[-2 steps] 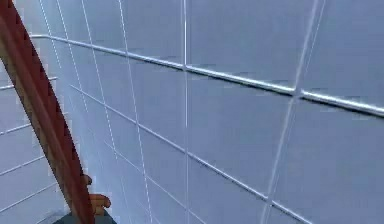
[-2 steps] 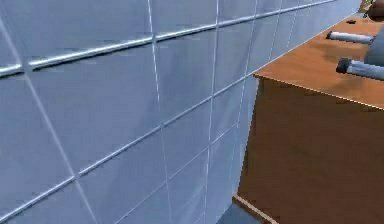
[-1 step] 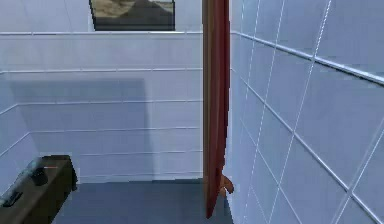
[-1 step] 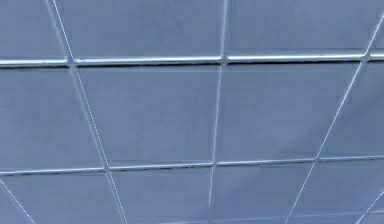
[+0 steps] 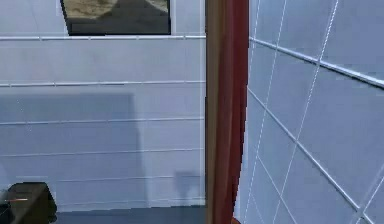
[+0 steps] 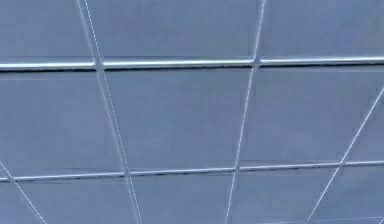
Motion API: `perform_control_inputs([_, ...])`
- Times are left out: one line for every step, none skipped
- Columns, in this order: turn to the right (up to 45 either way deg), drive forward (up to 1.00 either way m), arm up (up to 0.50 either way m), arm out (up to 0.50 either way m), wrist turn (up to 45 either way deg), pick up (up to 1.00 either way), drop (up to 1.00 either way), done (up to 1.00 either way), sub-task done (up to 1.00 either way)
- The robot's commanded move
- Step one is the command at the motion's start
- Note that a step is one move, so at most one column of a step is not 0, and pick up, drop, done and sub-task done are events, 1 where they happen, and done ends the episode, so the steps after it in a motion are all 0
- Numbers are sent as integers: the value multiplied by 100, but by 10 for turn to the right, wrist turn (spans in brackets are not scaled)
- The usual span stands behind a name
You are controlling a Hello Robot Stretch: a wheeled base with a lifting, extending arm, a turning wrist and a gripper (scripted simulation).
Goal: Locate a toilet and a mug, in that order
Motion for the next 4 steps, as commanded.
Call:
perform_control_inputs([-390, 0, 0, 0, 0, 0, 0, 0, 0])
perform_control_inputs([0, 50, 0, 0, 0, 0, 0, 0, 0])
perform_control_inputs([-210, 0, 0, 0, 0, 0, 0, 0, 0])
perform_control_inputs([0, 0, 0, 0, 0, 0, 0, 100, 0])
